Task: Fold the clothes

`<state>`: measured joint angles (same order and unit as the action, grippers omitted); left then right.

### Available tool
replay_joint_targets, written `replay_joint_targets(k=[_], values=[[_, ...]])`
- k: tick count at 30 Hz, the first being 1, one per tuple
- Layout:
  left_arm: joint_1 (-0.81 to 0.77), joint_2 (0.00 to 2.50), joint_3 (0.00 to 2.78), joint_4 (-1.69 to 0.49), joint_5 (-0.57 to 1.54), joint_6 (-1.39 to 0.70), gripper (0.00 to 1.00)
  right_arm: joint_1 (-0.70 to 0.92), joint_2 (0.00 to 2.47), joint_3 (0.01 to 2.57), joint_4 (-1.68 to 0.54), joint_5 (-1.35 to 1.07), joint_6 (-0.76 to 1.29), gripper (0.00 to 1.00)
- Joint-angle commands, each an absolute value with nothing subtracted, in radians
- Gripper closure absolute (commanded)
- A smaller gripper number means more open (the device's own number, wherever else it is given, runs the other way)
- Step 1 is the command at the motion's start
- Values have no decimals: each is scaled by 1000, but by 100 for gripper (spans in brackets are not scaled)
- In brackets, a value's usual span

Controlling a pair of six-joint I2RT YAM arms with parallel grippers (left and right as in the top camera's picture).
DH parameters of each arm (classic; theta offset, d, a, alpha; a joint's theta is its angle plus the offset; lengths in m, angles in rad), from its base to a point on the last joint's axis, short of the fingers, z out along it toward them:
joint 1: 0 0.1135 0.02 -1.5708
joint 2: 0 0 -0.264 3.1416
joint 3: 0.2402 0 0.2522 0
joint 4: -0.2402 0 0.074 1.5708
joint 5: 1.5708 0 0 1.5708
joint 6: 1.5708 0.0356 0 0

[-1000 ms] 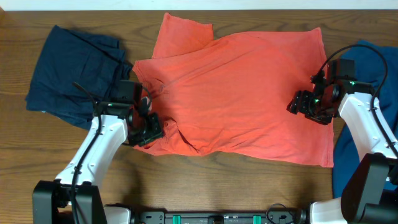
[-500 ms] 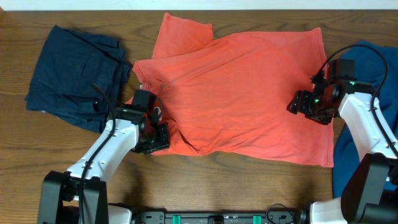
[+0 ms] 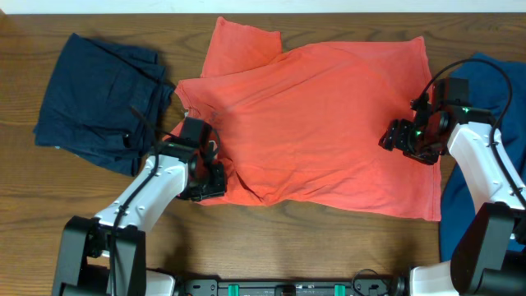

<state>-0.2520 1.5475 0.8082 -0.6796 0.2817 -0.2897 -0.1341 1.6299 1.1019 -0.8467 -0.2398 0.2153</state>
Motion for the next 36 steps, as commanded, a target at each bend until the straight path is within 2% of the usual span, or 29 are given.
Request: replay_joint_targets(k=[1, 2, 4, 6, 16, 20, 30, 33, 35, 36], values=[[-271, 1570, 799, -674, 276, -269, 69, -133, 1639, 1099, -845, -252, 201, 29], [-275, 1574, 799, -670, 276, -270, 72, -133, 1639, 1099, -845, -252, 201, 29], [-280, 1574, 800, -673, 280, -270, 87, -133, 1639, 1099, -845, -252, 201, 29], [-280, 1571, 808, -686, 308, -270, 93, -133, 1639, 1099, -846, -252, 201, 29], [-282, 1509, 984, -814, 364, -290, 94, -133, 1639, 1099, -841, -252, 201, 28], [-294, 1507, 1004, -762, 453, -322, 94, -133, 1639, 1099, -841, -251, 201, 28], [-414, 1509, 1003, -582, 421, -339, 93, -133, 1639, 1099, -842, -252, 201, 28], [-459, 1509, 1003, -558, 352, -345, 86, -133, 1639, 1099, -842, -252, 201, 28], [-481, 1509, 1003, -556, 312, -345, 60, -133, 1639, 1099, -842, -252, 201, 28], [-487, 1509, 1003, -559, 295, -345, 55, -133, 1639, 1099, -842, -252, 201, 28]])
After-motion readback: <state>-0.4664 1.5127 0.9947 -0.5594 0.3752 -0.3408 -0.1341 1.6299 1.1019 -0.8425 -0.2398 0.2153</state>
